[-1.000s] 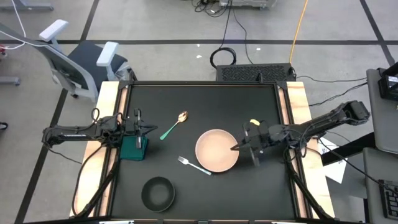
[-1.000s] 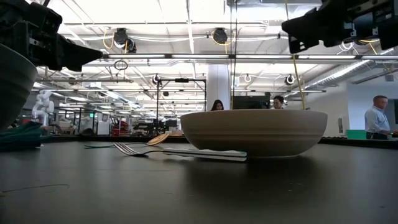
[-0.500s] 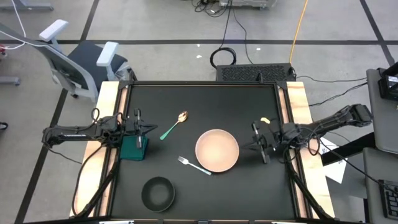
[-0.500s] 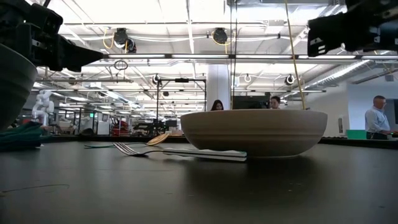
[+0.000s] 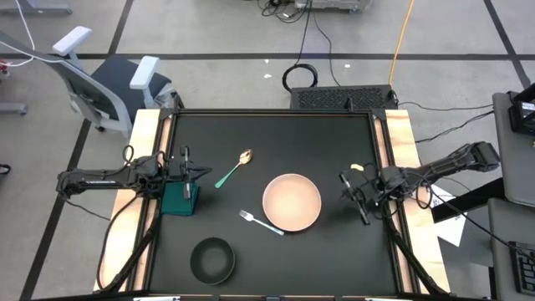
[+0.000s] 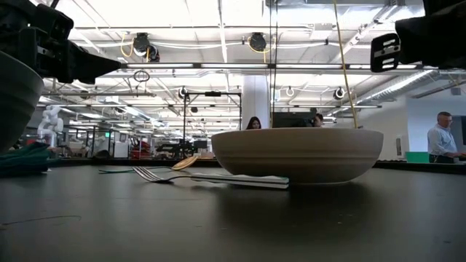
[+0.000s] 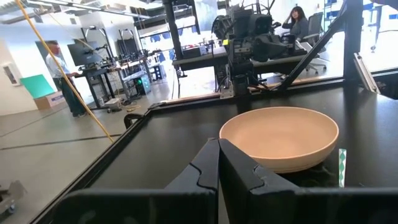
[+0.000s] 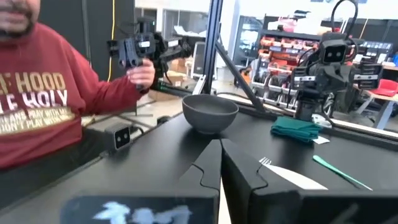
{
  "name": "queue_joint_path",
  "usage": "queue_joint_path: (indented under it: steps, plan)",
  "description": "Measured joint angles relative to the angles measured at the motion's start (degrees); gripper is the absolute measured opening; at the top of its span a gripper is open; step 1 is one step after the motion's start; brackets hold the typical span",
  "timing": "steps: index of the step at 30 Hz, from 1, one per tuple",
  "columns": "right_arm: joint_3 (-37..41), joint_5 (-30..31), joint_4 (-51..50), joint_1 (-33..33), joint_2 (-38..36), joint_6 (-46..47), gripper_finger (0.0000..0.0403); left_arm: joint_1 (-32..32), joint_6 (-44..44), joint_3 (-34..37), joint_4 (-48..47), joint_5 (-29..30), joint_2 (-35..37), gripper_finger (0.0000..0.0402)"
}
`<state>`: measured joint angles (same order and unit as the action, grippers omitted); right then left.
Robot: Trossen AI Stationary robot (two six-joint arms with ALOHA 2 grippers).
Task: Set table place
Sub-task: Put the black bowl on top of the brown plate
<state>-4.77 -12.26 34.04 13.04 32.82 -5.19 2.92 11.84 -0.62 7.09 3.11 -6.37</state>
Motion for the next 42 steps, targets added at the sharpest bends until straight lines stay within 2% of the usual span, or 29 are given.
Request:
queue_joint_path:
  steps: [7,14,18,22,30,42]
  plan:
    - [1.8,0.0,0.2,0.0,-3.7,1.5,0.0000,0.0,1.3,0.0,-0.1,0.0,0.0,0.0015]
    - [1.9,0.0,-0.8,0.0,-4.0,1.7,0.0000,0.0,1.0,0.0,-0.5,0.0,0.0,0.0015]
    - [1.9,0.0,-0.9,0.0,-4.0,2.1,0.0000,0.0,-2.0,0.0,-0.1,-0.1,0.0,0.0015]
    - [1.9,0.0,-0.9,0.0,-4.0,2.5,0.0000,0.0,-9.1,0.0,1.1,-0.5,0.0,0.0015]
    - [2.0,0.0,-1.4,0.0,-4.0,2.6,0.0000,-0.4,-11.2,-1.5,2.2,-14.5,-1.0,0.0015]
    - [2.1,0.0,-1.4,0.0,-4.0,2.6,0.0000,-7.3,-18.4,-1.8,4.9,-17.2,-11.6,0.0015]
